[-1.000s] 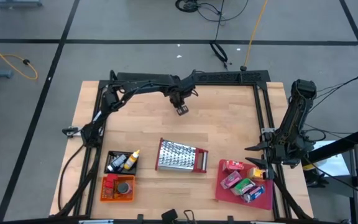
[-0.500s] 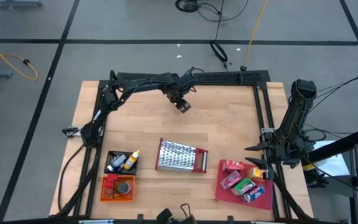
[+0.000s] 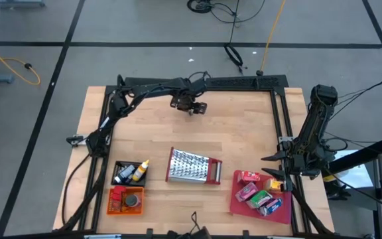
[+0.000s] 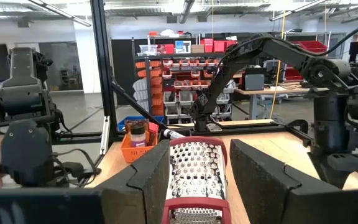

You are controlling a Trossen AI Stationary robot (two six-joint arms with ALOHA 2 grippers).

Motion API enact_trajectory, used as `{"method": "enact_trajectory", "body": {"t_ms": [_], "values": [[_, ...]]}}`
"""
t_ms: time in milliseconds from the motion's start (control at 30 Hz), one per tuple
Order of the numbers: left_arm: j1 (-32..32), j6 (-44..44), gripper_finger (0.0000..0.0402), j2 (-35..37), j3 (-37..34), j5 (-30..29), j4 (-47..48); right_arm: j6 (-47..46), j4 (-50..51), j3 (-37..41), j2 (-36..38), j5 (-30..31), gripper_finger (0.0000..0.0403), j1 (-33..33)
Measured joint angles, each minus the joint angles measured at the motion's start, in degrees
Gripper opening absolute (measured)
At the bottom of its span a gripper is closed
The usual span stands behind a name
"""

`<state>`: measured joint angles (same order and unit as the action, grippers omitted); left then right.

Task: Pick & Place Kitchen Items
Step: Put the small brown food coloring bottle into the black bin

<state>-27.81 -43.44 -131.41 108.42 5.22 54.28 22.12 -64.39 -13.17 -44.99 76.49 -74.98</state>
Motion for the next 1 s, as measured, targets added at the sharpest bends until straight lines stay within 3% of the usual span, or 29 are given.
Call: {"method": "enact_trajectory", "body": {"t_ms": [300,700,1000], "values": [[-0.5,-2.0,0.0225,-0.7,0.0,-2.7,-0.8,-0.2,0.1,0.0,0.0,0.0,0.016,0.0],[1.1,13.9,0.0225,-0.8,0.0,-7.5,-0.4,-0.2,0.0,0.0,0.0,0.0,0.016,0.0],[1.5,15.7,0.0225,-0.8,0.0,-8.9,-0.3,-0.4,0.0,0.0,0.0,0.0,0.016,0.0]]}}
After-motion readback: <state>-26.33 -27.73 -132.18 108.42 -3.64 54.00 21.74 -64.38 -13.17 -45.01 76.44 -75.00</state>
